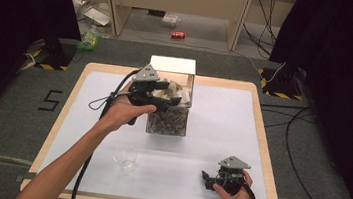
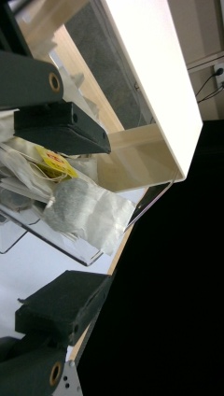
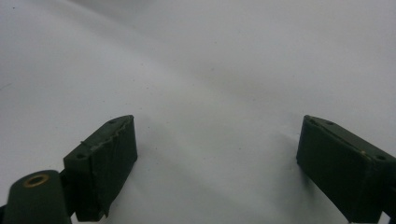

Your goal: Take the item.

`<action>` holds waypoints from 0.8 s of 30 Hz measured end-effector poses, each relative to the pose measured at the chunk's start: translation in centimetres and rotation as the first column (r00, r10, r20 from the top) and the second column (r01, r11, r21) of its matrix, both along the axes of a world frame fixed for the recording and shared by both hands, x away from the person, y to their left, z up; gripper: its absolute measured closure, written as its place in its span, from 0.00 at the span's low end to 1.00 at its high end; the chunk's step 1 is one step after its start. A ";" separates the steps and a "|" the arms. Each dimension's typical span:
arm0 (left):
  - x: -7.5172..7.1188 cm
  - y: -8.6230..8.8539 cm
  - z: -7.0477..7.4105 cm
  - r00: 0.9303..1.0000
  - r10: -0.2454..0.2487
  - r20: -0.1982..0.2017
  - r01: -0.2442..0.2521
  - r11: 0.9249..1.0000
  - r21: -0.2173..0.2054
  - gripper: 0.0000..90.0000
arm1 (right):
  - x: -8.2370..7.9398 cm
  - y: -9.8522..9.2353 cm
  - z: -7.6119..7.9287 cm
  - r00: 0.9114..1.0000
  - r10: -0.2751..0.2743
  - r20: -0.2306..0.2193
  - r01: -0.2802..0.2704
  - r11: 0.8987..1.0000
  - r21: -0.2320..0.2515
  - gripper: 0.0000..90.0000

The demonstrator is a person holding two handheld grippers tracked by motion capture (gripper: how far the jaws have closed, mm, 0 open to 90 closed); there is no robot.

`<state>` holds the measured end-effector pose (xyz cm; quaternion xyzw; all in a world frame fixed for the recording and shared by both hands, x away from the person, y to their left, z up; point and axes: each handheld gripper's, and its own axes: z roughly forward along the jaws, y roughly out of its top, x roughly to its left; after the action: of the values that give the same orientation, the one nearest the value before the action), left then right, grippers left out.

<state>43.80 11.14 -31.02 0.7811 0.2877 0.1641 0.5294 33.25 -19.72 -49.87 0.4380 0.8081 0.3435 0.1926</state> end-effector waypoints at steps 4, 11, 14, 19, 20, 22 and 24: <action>0.4 -0.7 -0.2 1.000 0.008 -0.007 -0.008 1.000 0.016 0.33 | 0.0 0.0 0.0 1.000 -0.001 -0.001 0.001 1.000 0.000 0.14; 1.2 -1.4 -0.8 0.999 0.035 -0.029 -0.033 0.998 0.049 0.35 | 0.0 0.0 0.0 1.000 -0.002 -0.002 0.002 1.000 0.000 0.14; 1.4 -1.6 -1.0 0.998 0.043 -0.038 -0.041 0.997 0.058 0.37 | 0.0 0.0 0.0 1.000 -0.001 -0.001 0.001 1.000 0.000 0.14; 1.7 -1.8 -1.2 0.997 0.050 -0.054 -0.046 0.997 0.066 0.46 | 0.0 0.0 0.0 1.000 -0.001 -0.001 0.001 1.000 0.000 0.14; 1.8 -1.8 -1.3 0.997 0.050 -0.060 -0.046 0.997 0.065 0.48 | 0.0 0.0 0.0 1.000 -0.001 -0.001 0.001 1.000 0.000 0.14; 1.8 -1.8 -1.3 0.997 0.047 -0.066 -0.042 0.997 0.070 0.53 | 0.0 0.0 0.0 1.000 -0.001 0.000 0.001 1.000 0.000 0.14; 1.8 -1.8 -1.4 0.997 0.041 -0.067 -0.037 0.997 0.070 0.60 | 0.0 0.0 0.0 1.000 -0.002 -0.001 0.002 1.000 0.000 0.14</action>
<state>45.62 9.30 -32.37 0.7982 0.3150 0.1574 0.4888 33.24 -19.73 -49.86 0.4389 0.8077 0.3433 0.1927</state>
